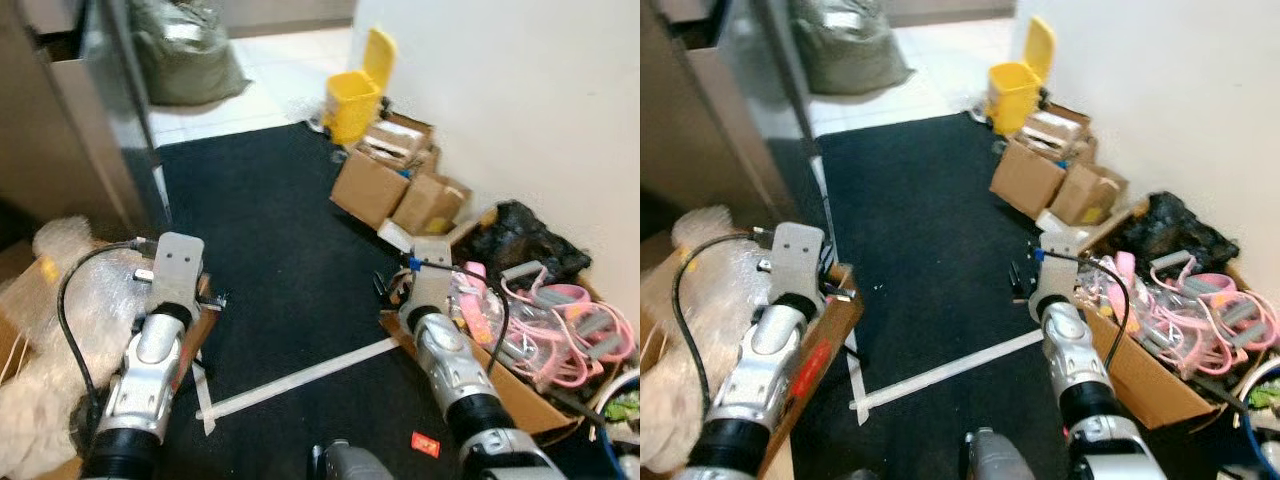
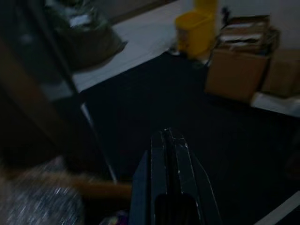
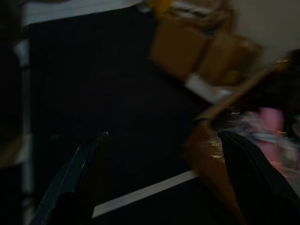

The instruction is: Picking trash to rubbish bin

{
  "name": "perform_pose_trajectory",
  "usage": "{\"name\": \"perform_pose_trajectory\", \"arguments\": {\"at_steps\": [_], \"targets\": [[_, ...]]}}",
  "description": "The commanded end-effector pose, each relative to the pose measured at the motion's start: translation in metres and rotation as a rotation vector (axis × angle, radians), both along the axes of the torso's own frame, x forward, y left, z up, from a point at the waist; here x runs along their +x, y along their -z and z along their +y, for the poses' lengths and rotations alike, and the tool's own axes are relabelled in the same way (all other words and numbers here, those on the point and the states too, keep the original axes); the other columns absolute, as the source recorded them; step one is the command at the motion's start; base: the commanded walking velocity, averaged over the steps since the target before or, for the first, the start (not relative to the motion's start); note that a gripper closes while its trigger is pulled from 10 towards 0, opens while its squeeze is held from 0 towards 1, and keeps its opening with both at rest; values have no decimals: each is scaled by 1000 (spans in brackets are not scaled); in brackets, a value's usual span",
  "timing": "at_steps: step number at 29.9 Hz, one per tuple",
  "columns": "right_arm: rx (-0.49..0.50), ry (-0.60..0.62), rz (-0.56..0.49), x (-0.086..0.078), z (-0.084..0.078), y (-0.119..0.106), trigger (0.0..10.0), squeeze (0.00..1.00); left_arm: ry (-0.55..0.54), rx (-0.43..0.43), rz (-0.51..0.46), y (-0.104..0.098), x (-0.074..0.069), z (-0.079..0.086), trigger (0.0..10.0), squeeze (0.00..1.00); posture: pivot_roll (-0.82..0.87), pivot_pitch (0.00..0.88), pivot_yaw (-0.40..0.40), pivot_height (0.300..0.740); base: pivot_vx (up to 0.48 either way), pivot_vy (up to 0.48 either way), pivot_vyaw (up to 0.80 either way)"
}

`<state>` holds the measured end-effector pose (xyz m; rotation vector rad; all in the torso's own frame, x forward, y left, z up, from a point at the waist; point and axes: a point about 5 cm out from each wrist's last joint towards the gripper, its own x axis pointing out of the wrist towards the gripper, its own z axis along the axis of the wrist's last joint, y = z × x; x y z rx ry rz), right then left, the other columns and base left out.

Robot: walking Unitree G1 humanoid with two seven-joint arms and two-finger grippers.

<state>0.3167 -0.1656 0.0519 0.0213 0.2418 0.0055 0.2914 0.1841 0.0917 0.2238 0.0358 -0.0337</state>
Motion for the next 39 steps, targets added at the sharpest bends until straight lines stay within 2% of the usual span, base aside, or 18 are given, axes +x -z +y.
{"name": "perform_pose_trajectory", "arguments": {"at_steps": [1,18,24,29,32,39], "targets": [[12,8,23,-5,1,6,10000,0,-1,11,28,5,-2,2,10000,0,78,50,-39,740,0,0,-800],[21,19,25,-5,0,7,10000,0,13,13,30,6,-3,-1,10000,0,72,39,-41,740,0,0,-800],[-33,32,36,-6,-3,10,10000,0,13,11,31,6,-3,-2,10000,0,72,47,-40,740,0,0,-800],[-14,35,38,-7,-4,10,10000,0,11,16,31,6,-3,-2,10000,0,70,51,-38,740,0,0,-800],[34,35,33,-7,-2,9,10000,0,9,0,35,6,-3,-1,10000,0,68,54,-38,740,0,0,-800],[22,42,42,-7,-3,10,10000,0,-12,10,42,6,0,0,10000,0,68,61,-36,740,0,0,-800]]}}
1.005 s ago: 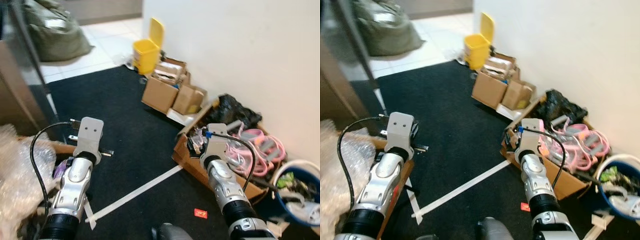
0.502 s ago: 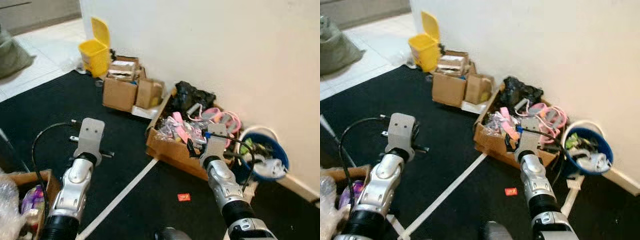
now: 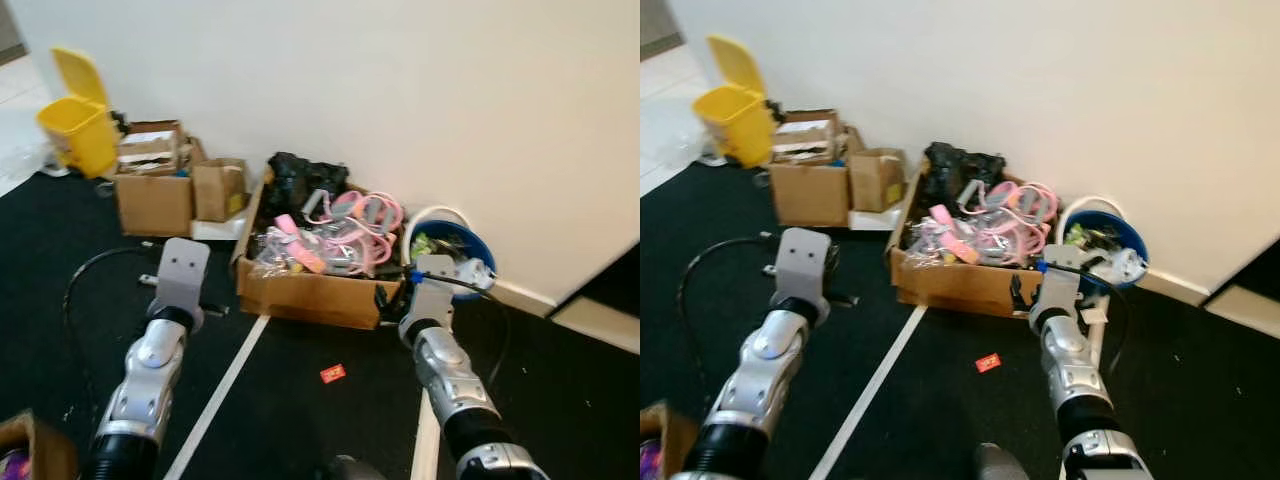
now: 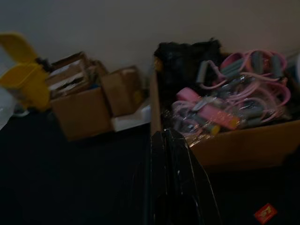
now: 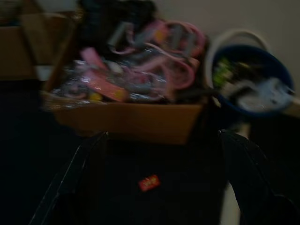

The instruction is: Picking trash to rubbish bin

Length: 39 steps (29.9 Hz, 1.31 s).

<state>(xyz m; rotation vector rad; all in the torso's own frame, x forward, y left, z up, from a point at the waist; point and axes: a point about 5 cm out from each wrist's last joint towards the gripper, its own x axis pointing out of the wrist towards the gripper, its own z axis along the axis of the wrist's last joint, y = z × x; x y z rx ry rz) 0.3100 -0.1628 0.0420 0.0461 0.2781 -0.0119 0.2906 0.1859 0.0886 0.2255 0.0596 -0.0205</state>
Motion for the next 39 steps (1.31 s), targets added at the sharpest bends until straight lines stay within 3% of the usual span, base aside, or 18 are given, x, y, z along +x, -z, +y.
{"name": "perform_pose_trajectory", "arguments": {"at_steps": [1,39], "targets": [[0,24,6,0,-6,0,10000,0,9,4,27,3,1,-2,10000,0,67,63,-35,740,0,0,-800],[3,45,7,1,-7,-2,10000,0,35,21,12,-1,5,-3,10000,0,67,57,-33,740,0,0,-800]]}}
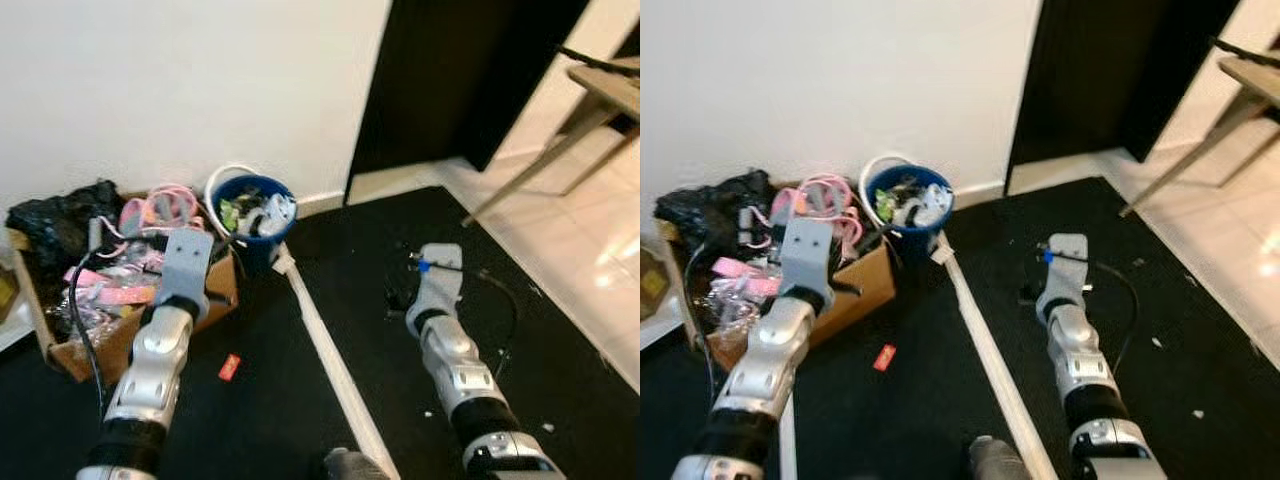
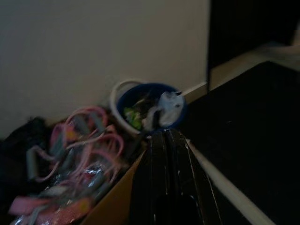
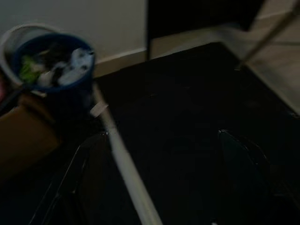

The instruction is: Picking trash to rubbish bin

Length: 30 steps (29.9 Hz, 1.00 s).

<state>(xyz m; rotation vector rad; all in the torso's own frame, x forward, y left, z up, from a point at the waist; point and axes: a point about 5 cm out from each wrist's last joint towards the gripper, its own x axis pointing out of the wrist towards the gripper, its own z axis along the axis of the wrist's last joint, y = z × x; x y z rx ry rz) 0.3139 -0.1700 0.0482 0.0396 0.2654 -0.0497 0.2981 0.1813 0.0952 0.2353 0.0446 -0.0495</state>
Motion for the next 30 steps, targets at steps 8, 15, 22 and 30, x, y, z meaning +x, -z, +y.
{"name": "perform_pose_trajectory", "arguments": {"at_steps": [8,15,22,30], "targets": [[14,10,18,-3,0,4,10000,0,7,11,25,6,-2,1,10000,0,68,58,-32,740,0,0,-800],[14,11,19,-3,0,4,10000,0,8,10,26,6,-2,0,10000,0,66,59,-31,740,0,0,-800],[13,12,22,-4,-1,5,10000,0,10,2,22,6,-2,-1,10000,0,65,61,-32,740,0,0,-800],[12,14,23,-4,-1,5,10000,0,12,8,19,5,-2,-2,10000,0,64,62,-32,740,0,0,-800]]}}
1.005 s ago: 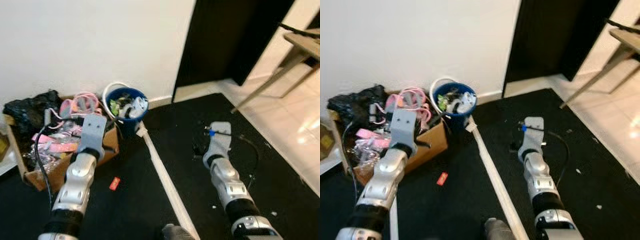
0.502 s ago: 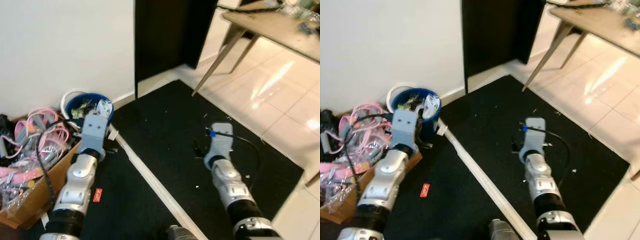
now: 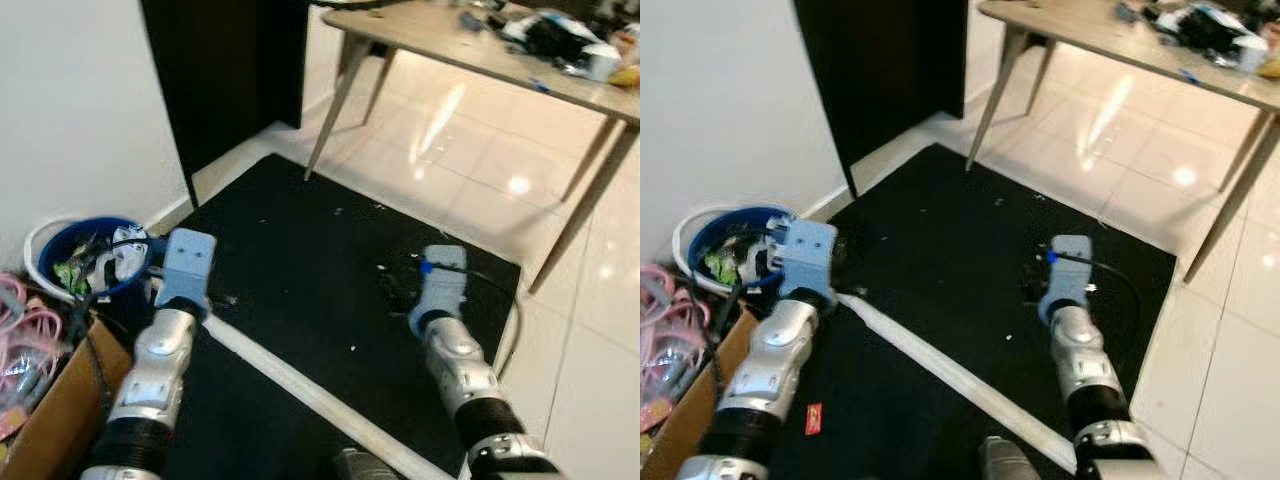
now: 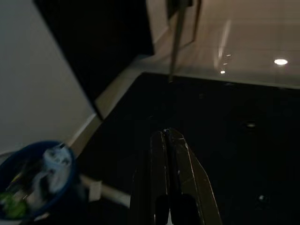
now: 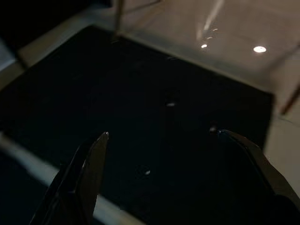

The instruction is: Picking trash to rubbish bin

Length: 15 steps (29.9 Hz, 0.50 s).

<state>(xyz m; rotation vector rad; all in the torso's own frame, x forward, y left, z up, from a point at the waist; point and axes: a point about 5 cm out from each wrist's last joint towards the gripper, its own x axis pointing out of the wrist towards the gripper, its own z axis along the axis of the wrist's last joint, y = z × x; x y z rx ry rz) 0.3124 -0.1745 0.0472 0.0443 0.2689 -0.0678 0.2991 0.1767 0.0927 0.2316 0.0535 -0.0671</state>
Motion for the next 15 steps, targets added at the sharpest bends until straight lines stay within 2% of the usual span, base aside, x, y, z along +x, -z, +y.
{"name": "perform_pose_trajectory", "arguments": {"at_steps": [1,10,15], "targets": [[10,-4,19,-3,3,4,10000,0,-5,13,8,3,-3,2,10000,0,64,62,-32,740,0,0,-712],[-2,-10,16,-2,4,4,10000,0,18,34,-11,2,-3,1,10000,0,62,53,-37,740,0,0,-565],[-5,-12,14,-1,4,3,10000,0,15,30,-23,1,-3,1,10000,0,61,48,-38,740,291,0,-325]]}}
